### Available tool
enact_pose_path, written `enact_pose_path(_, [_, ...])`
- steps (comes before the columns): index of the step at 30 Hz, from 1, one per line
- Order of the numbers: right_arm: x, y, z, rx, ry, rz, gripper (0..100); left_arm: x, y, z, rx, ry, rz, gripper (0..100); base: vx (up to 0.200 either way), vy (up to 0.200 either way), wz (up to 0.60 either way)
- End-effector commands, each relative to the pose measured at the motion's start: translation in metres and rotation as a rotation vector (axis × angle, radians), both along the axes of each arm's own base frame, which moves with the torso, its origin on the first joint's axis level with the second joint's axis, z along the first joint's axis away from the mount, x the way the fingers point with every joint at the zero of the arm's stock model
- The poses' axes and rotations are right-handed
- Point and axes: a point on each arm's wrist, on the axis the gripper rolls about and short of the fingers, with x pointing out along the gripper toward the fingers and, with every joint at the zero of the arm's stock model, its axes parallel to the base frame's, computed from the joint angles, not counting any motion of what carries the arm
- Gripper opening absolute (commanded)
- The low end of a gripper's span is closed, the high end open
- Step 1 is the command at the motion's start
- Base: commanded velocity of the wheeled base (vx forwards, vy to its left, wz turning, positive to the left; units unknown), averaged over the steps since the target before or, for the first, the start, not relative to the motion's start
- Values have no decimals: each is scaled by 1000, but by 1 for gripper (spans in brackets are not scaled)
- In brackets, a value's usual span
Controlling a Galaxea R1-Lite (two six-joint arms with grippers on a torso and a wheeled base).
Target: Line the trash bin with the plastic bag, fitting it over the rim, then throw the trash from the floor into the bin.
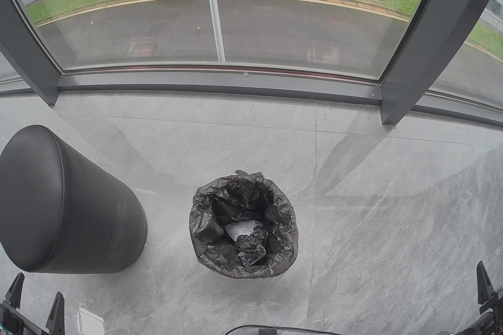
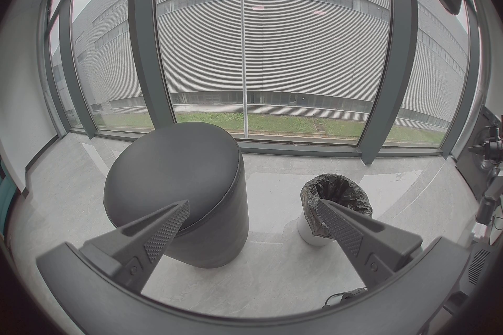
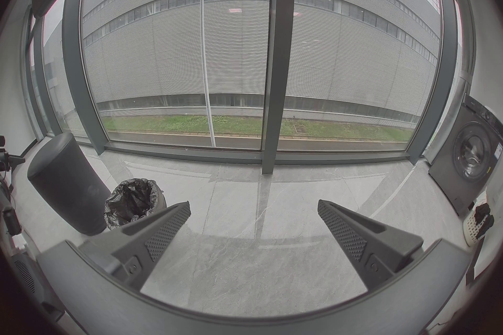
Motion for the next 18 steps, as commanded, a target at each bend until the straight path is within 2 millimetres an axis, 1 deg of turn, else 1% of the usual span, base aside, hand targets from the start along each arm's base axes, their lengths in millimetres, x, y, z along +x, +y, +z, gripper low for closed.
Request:
enact_pose_path(1, [-1, 0, -1, -10, -8, 13, 100, 0, 0, -5, -1, 2, 1, 100, 0, 0, 0])
enact_pose_path(7, [-1, 2, -1, -37, -7, 68, 100, 0, 0, -5, -1, 2, 1, 100, 0, 0, 0])
enact_pose_path(8, [0, 2, -4, -37, 7, 75, 100, 0, 0, -5, -1, 2, 1, 100, 0, 0, 0])
enact_pose_path(11, [1, 2, -7, -21, 20, 87, 100, 0, 0, -5, -1, 2, 1, 100, 0, 0, 0])
enact_pose_path(18, [1, 2, -7, -30, 20, 88, 100, 0, 0, -5, -1, 2, 1, 100, 0, 0, 0])
